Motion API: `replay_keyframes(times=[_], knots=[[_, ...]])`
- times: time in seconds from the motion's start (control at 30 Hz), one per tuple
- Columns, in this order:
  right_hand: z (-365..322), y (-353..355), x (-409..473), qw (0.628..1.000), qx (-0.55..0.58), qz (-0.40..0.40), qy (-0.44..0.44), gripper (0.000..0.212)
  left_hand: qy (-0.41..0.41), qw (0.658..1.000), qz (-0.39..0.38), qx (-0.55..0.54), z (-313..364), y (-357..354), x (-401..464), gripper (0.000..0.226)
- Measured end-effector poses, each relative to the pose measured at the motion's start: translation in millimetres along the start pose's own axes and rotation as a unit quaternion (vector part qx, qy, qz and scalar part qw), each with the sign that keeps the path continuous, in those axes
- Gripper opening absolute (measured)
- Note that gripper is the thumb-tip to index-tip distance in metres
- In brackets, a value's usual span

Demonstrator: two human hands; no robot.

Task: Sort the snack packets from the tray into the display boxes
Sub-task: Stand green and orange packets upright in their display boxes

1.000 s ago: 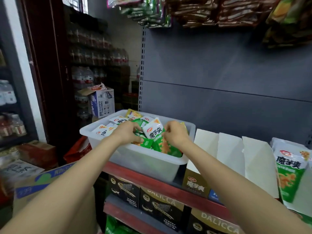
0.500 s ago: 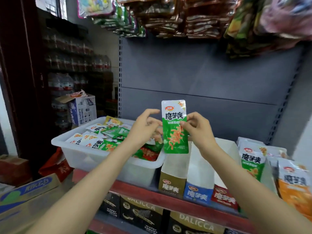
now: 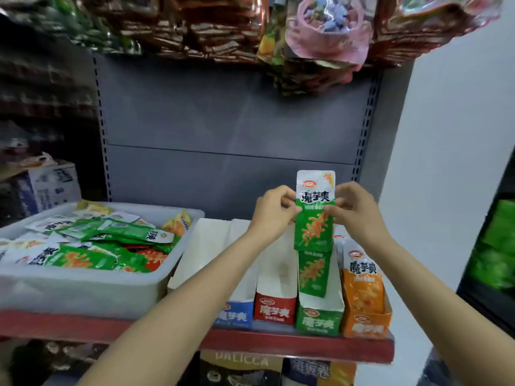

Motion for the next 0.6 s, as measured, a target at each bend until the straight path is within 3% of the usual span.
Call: replay_keyframes(times=[0.23, 0.47, 0.53, 0.6], knots=[[11.7, 8.8, 2.3, 0.989, -0.13, -0.03, 0.057, 0.076, -0.01, 0.997, -0.008, 0.082, -7.6, -28.5, 7.7, 0.021], [18.7, -2.1, 6.4, 0.979, -0.183, -0.063, 0.069, 0.081, -0.057, 0.992, -0.028, 0.114, -8.8, -30.5, 2.6, 0.078], [24.6, -4.2, 6.3, 0.973, -0.208, -0.08, 0.058, 0.071, -0.061, 0.987, -0.055, 0.135, -14.9, -34.9, 0.5, 0.087], [28.9, -7.1, 5.2, 0.96, -0.258, -0.095, 0.056, 0.049, -0.061, 0.977, -0.088, 0.184, -21.3, -41.5, -1.3, 0.078]])
Point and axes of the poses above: each hand's wrist, its own x-axis towards the middle knuckle, its own y-axis out of the back of the hand, z = x × y, the point moved 7 cm from there along x, towards the middle knuckle, and after that the axes turned 1 degree about -x, right-handed, at the moved point
